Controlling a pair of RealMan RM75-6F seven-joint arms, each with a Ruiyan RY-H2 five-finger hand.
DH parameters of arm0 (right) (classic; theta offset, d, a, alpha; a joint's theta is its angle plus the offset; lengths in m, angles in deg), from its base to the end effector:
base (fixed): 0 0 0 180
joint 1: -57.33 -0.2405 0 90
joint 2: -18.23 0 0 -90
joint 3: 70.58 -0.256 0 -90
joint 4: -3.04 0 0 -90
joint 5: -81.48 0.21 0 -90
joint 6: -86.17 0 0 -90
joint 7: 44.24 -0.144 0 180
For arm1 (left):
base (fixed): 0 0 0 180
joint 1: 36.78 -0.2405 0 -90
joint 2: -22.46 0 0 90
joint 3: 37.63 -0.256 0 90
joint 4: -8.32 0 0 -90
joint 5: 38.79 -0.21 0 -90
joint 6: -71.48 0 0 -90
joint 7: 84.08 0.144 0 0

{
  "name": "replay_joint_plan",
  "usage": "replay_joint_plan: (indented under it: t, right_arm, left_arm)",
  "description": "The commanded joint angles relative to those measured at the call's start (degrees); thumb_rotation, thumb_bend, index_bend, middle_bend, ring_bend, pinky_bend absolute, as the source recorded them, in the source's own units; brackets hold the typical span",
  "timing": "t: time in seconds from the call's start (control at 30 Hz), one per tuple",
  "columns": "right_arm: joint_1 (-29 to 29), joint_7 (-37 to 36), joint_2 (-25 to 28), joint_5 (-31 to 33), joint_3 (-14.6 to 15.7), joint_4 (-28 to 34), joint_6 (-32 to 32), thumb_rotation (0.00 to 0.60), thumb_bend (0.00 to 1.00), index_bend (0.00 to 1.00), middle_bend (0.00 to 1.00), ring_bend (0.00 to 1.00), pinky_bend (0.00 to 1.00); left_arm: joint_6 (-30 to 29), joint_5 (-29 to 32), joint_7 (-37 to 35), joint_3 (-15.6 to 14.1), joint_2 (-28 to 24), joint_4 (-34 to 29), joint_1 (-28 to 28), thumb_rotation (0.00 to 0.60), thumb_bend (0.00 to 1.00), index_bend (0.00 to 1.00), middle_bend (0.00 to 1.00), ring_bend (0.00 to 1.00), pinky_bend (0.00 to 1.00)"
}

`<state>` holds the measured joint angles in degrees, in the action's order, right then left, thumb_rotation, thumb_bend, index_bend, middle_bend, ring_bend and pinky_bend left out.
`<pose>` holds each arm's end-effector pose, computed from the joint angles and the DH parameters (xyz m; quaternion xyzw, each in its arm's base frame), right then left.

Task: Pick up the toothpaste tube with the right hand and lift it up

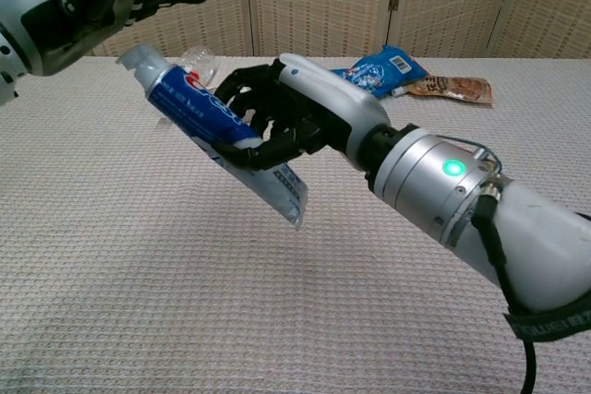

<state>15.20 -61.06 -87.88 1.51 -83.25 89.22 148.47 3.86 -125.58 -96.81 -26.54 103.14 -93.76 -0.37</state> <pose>-0.0392 -0.2819 -0.0730 0.5871 -0.5493 0.5833 0.1160 -0.0879 0.2892 0.0471 -0.6357 -0.4429 -0.5981 0.2051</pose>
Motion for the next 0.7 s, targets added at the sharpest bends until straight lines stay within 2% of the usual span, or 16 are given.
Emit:
replay_joint_plan:
  t: [0.03,0.7]
  right_arm:
    - [0.06,-0.54,-0.43,0.73,-0.48,0.5,-0.37,0.6,0.87,0.67,0.59,0.66,0.68]
    - [0.62,-3.82,-2.43,4.06,-2.63,2.72,-1.82,0.6,0.89,0.69,0.61,0.67,0.69]
  left_arm:
    - [-0.37,0.74,1.42,0.21,1.31,0.73,0.28,0.0,0.12,0.0,0.0,0.0,0.0]
    - [-2.82,2.81,4.54,1.47,7.92,4.63,1.0,0.0,0.12,0.0,0.0,0.0,0.0]
